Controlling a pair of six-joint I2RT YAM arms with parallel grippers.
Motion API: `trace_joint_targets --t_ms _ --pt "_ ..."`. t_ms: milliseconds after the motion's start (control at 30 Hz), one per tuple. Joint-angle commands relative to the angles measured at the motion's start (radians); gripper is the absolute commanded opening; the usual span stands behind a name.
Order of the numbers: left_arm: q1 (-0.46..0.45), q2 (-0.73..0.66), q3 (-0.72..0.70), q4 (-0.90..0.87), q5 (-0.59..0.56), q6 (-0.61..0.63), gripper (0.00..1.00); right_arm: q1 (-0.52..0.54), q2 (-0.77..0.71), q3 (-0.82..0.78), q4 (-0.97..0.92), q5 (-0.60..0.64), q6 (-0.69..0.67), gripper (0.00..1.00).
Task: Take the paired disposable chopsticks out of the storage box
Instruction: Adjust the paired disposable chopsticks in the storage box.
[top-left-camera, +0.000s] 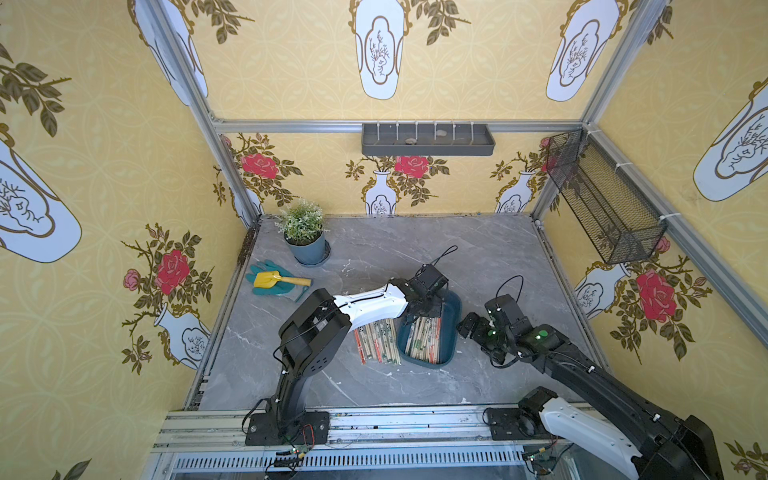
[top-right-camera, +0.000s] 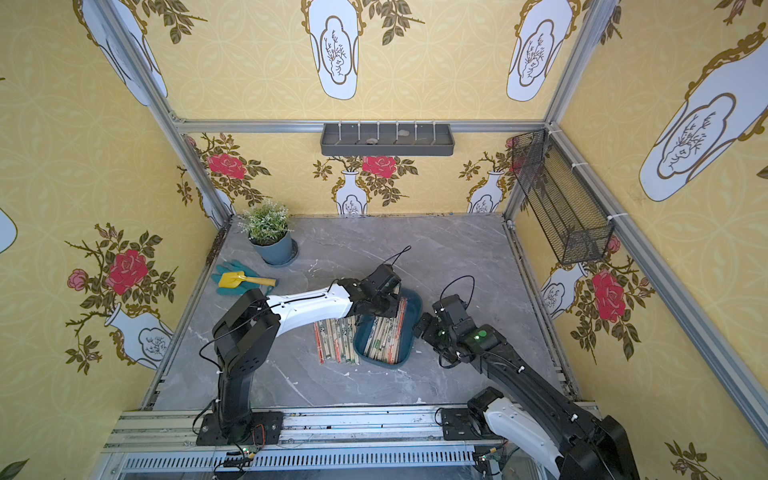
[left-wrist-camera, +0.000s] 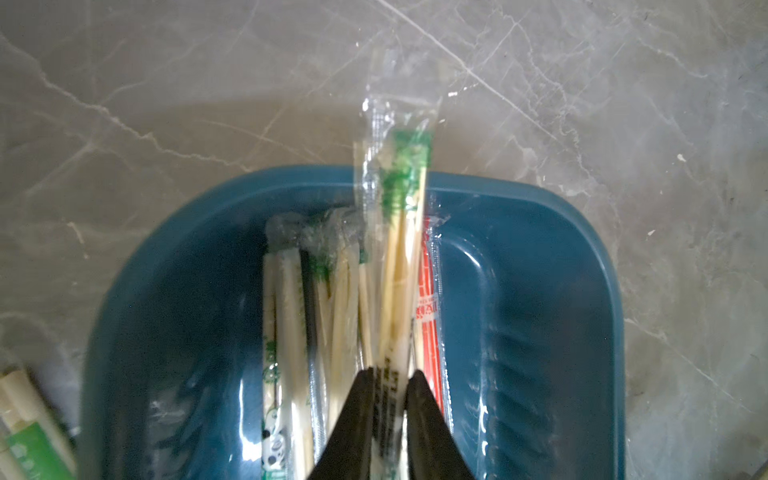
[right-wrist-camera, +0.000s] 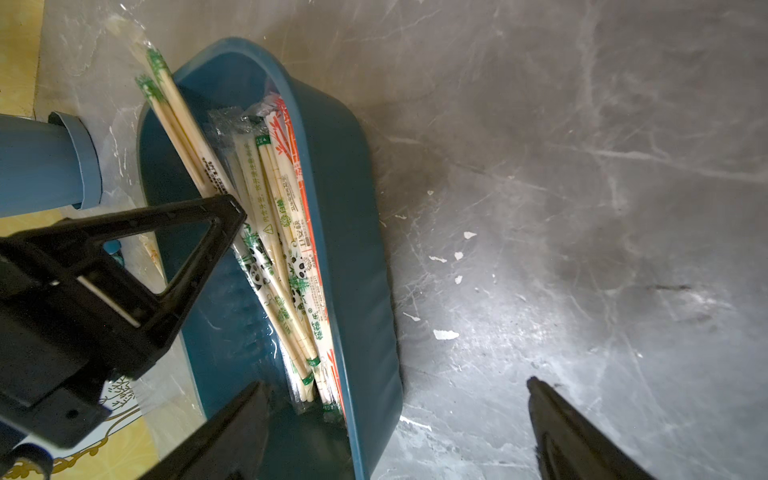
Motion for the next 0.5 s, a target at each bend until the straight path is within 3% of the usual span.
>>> trace_joint_targets --t_ms 0,233,467 --pt "-0.001 -0.001 -0.003 -0.012 -0.012 0.008 0.13 0.001 -0.001 0.000 0.005 0.003 -0.008 0.97" --pt "-0.002 -0.045 -0.003 -0.019 -0.018 0.016 0.03 0.000 0.000 0.003 0.004 0.002 -0.007 0.97" --pt "0.001 -0.093 -0.002 -0.007 -0.008 0.040 0.03 0.001 0.013 0.006 0.009 0.002 -0.009 0.98"
